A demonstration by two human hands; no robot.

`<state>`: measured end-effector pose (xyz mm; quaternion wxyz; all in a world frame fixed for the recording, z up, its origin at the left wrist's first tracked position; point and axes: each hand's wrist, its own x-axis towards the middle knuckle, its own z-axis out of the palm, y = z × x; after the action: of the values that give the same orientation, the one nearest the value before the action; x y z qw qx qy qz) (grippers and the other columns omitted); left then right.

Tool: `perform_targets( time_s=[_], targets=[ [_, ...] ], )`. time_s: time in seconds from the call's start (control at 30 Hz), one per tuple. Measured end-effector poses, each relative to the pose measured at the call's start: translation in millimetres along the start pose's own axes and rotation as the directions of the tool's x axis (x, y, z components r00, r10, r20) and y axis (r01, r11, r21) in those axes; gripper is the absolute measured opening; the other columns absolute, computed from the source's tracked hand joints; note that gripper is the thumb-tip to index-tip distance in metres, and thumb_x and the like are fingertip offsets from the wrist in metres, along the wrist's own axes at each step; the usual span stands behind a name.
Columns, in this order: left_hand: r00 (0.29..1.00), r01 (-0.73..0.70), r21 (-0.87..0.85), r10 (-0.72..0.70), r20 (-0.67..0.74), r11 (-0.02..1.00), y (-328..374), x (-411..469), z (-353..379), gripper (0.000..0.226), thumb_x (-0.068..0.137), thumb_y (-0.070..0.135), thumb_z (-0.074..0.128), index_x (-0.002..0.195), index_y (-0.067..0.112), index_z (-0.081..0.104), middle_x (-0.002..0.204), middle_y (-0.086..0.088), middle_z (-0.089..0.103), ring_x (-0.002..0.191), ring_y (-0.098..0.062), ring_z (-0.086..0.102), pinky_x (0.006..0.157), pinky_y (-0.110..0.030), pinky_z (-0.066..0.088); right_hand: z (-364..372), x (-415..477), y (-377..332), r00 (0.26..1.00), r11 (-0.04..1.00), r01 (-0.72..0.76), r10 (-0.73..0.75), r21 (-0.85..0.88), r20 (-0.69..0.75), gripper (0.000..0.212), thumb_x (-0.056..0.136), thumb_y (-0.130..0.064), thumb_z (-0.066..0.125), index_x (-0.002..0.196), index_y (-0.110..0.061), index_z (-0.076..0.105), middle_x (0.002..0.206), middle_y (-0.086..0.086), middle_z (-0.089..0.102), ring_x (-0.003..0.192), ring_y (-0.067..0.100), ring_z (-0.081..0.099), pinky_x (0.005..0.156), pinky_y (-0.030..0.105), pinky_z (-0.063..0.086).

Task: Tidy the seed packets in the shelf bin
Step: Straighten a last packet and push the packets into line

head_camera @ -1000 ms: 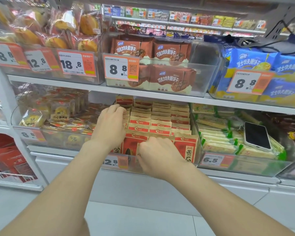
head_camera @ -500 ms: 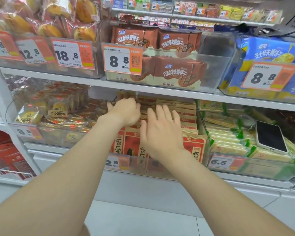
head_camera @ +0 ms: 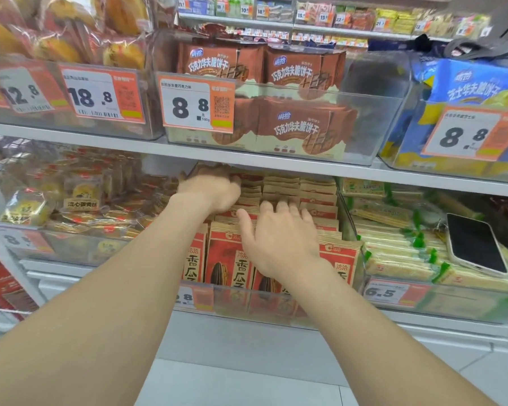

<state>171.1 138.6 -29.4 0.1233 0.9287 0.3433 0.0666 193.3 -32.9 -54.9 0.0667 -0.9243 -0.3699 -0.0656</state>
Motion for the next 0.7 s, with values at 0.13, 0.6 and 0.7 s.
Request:
perform_targets(
  time_s=[0.13,0.6,0.7],
  targets=[
    [0.999,-0.040,-0.035,0.041,0.026,0.999,-2.9,-3.2,-5.3,0.051,0.108,0.041,0.027,0.153,0.026,0.049,0.165,-0.009,0.046,0.152,-0.035,0.038,0.127,-0.061,0.019,0.5,-2.4,-0.6,0.999,0.998,0.027,-0.029,-0.056,-0.033,0.084,0.107,-0.066,0.010,0.143,-0.006,0.057,0.149,0.024,0.056,0.143,0.042,0.048,0.125,0.057,0.029],
    [0.986,-0.091,-0.021,0.088,-0.140,0.996,-23.4,-65.1,-7.2,0.048,0.101,0.015,0.055,0.149,0.012,0.059,0.144,-0.016,0.064,0.132,-0.040,0.060,0.109,-0.055,0.052,-6.8,-26.2,-1.0,0.994,0.995,0.088,-0.090,-0.041,-0.054,0.079,0.108,-0.065,0.009,0.141,-0.014,0.058,0.141,0.014,0.064,0.135,0.036,0.056,0.117,0.056,0.038],
    [0.998,-0.046,-0.026,0.047,0.040,0.999,-21.7,-61.3,-6.9,0.065,0.102,0.016,0.051,0.165,0.017,0.035,0.162,-0.013,0.049,0.150,-0.039,0.044,0.121,-0.060,0.039,-6.3,-23.5,0.8,0.994,0.996,0.084,-0.087,-0.038,-0.059,0.076,0.108,-0.064,0.012,0.131,-0.014,0.064,0.130,0.012,0.068,0.125,0.034,0.061,0.109,0.053,0.042]
  ],
)
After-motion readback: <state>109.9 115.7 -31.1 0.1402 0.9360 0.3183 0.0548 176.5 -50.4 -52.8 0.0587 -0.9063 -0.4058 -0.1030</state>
